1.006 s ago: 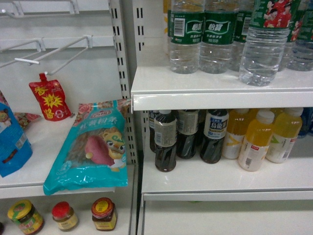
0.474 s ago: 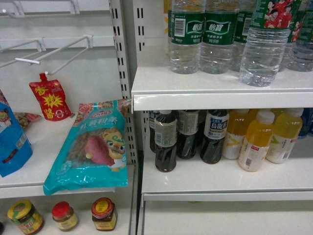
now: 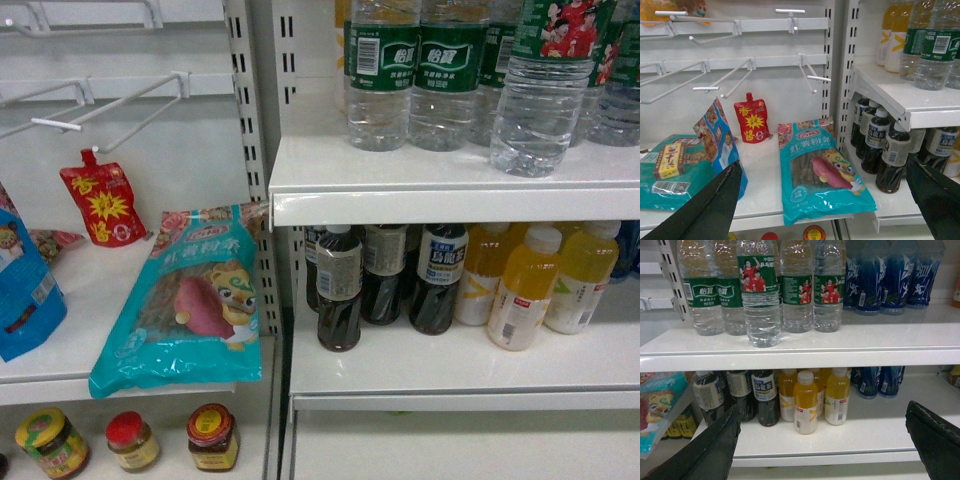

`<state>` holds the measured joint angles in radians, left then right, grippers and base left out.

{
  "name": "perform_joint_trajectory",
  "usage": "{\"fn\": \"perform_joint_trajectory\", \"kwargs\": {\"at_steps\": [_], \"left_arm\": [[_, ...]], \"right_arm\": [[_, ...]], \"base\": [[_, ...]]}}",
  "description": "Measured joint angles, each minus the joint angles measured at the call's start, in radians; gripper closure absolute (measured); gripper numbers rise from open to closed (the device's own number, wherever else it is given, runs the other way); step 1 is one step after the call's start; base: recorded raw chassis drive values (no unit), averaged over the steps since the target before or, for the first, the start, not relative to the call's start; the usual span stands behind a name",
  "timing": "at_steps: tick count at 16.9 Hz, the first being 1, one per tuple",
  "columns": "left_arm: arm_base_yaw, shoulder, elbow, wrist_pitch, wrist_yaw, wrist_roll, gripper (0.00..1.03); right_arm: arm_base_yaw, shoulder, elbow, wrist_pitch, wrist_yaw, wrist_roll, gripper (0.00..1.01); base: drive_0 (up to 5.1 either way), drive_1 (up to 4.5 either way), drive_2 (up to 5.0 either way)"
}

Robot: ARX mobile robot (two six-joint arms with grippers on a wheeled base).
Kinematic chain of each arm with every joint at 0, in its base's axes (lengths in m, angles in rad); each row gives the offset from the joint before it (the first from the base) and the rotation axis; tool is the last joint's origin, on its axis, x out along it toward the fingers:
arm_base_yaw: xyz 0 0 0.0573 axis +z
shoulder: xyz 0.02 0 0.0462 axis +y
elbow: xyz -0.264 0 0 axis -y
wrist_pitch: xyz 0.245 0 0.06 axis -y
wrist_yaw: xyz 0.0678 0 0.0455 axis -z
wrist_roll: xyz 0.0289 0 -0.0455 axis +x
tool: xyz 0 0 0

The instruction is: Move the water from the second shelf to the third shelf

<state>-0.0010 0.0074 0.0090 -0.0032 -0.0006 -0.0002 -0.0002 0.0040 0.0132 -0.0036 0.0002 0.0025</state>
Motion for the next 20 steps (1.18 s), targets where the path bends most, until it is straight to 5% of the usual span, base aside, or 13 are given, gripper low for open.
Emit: {"fn": "perform_joint_trajectory", "kwargs": {"at_steps": [20], "left_arm": [[0.000, 0.000, 0.000, 0.000, 0.000, 0.000, 0.05]], "right_arm": [[0.000, 0.000, 0.000, 0.001, 0.000, -0.001, 0.03]], "base": [[0.0, 0.00, 0.0]]}}
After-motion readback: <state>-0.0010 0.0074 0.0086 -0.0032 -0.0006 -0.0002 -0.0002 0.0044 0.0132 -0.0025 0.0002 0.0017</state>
